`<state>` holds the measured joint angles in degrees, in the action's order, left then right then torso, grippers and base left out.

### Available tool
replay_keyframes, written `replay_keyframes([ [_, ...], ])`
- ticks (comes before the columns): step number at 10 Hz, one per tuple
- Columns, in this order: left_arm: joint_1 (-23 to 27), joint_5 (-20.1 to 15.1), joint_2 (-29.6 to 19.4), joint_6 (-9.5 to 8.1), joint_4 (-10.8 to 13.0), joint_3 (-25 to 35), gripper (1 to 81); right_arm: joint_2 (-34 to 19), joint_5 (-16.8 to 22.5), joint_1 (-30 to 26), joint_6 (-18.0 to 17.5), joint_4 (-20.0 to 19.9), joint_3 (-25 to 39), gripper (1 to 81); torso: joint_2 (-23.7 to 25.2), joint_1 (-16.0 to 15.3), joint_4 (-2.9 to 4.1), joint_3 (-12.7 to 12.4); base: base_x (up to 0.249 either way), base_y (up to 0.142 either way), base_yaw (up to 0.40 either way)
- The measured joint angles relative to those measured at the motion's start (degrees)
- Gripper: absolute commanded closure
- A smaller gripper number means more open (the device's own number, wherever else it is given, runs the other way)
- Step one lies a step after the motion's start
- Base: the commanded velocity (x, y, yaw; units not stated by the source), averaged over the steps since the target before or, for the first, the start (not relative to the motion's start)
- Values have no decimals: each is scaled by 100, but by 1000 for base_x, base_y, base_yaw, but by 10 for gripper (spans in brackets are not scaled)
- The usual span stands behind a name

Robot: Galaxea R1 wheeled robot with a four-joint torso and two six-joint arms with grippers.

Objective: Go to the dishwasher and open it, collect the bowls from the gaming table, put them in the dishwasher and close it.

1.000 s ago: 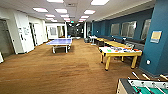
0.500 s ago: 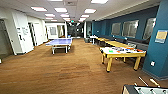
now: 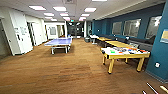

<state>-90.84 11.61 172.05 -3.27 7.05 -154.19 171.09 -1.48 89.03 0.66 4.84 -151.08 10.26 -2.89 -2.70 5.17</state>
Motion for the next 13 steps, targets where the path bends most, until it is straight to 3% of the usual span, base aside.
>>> replay_keyframes([
  [2,-4,0,-5,0,0,0,10,7,0,-17,-6,-63,0,10,0,0,0,-2,257,0,0],
  [5,0,2,-21,0,0,0,10,27,46,-16,27,-514,-28,10,0,-2,0,-2,253,0,0],
  [13,-4,5,0,0,0,2,10,11,62,-16,39,-533,-85,10,0,-2,0,-2,247,0,0],
])
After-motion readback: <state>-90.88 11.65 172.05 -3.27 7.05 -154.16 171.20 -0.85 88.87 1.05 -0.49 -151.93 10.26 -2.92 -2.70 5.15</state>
